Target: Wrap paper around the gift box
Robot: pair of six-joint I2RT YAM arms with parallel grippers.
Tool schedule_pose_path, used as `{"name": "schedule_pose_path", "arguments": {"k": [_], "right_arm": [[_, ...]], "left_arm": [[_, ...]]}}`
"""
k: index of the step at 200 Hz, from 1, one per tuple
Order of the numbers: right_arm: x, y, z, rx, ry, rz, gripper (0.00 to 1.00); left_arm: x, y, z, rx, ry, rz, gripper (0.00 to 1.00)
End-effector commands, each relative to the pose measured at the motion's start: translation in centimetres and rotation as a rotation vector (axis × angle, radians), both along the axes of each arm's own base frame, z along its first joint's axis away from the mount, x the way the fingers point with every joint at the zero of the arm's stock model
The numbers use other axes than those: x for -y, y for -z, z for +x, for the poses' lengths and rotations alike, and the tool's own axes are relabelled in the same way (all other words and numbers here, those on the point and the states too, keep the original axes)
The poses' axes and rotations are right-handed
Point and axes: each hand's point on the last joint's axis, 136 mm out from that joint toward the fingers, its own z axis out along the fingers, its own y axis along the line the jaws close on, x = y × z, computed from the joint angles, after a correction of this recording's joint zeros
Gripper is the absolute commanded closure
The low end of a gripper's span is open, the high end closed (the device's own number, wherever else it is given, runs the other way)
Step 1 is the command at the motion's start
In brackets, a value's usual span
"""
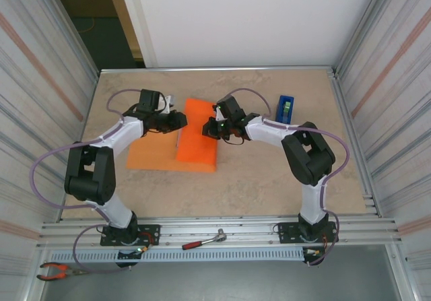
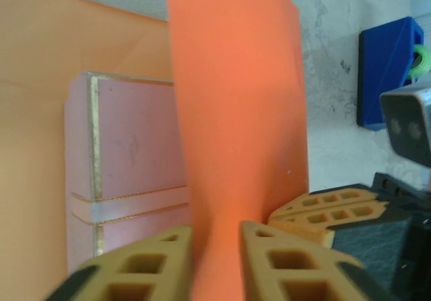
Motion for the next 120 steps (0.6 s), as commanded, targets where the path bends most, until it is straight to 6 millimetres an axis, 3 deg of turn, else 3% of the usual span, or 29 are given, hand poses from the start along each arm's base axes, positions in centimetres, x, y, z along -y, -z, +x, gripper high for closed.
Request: {"name": "schedule_pose_path", "arguments": {"k": [1,21,44,120], "right_arm": [[-0.3,1.3,-0.3,-0.023,-0.007,-0.011,0.93],[-0.2,1.5,-0.4,-0.027,-0.006,-0.013,0.93],[-0.2,1.8,-0.5,-0.030,-0.010,-0.013,0.93],[-0.1,2.3,-0.8,-0.037,-0.014,-0.008,0.96]], "left_arm": [[-2.2,-0.8,0.5,0.009,-0.075,0.026,0.54],[-2.7,-0.8,1.1,0.004,-0.088,0.038,0.42],[-2.4,-0.3,1.8,-0.005,-0.067,0.042,0.35],[-0.6,2.3,3.2,-0.074,-0.006,0.050,0.28]]}}
